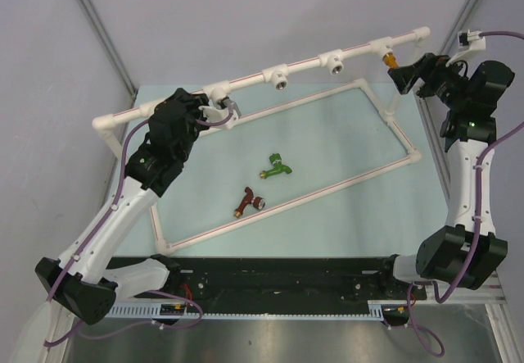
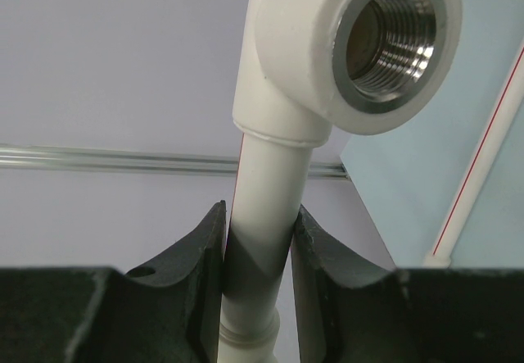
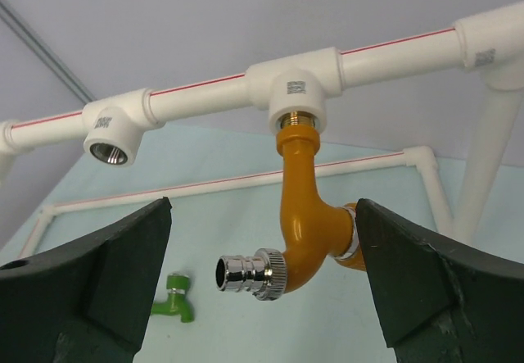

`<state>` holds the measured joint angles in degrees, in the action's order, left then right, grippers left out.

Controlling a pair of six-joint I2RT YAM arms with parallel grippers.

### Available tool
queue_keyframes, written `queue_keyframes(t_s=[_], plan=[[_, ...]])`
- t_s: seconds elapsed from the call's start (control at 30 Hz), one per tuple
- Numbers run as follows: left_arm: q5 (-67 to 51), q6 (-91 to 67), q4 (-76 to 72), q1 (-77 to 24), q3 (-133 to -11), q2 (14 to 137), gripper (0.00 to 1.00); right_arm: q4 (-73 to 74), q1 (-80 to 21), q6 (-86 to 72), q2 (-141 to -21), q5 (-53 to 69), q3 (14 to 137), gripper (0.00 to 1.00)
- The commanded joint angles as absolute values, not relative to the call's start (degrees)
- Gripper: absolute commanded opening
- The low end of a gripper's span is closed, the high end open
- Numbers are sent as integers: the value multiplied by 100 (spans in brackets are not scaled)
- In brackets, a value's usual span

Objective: Install the water faucets

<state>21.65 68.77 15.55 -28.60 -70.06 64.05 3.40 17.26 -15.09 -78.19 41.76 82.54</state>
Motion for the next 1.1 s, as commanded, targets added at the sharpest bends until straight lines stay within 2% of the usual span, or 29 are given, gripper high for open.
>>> queue_keyframes(t_s=[0.0, 0.4, 0.6, 0.7, 0.8, 0.83, 1.0, 1.07], plan=[[2030, 6355, 1626, -2883, -7128, 6231, 0, 606, 1609, -468, -7647, 4325, 8446, 98], [2030, 6346, 1635, -2883, -7137, 6223, 0, 932, 1459, -9, -7936, 3928, 8420, 98], [2039, 6354, 1644, -2883, -7137, 6223, 1, 774, 1415, -342, -8059, 4104, 8429, 90], [2030, 6346, 1644, -2883, -7128, 6231, 0, 633, 1415, -676, -8077, 4245, 8420, 82], [2030, 6346, 1644, -2883, -7128, 6231, 0, 414, 1450, -1141, -8103, 4438, 8420, 71], [2030, 6346, 1644, -2883, -7137, 6223, 0, 352, 1485, -1273, -8104, 4491, 8429, 65], [2030, 6346, 1644, -2883, -7128, 6205, 0, -130, 1512, -2291, -8226, 4816, 8429, 50], [2030, 6346, 1652, -2883, -7128, 6205, 0, -341, 1520, -2565, -8244, 4886, 8385, 40]])
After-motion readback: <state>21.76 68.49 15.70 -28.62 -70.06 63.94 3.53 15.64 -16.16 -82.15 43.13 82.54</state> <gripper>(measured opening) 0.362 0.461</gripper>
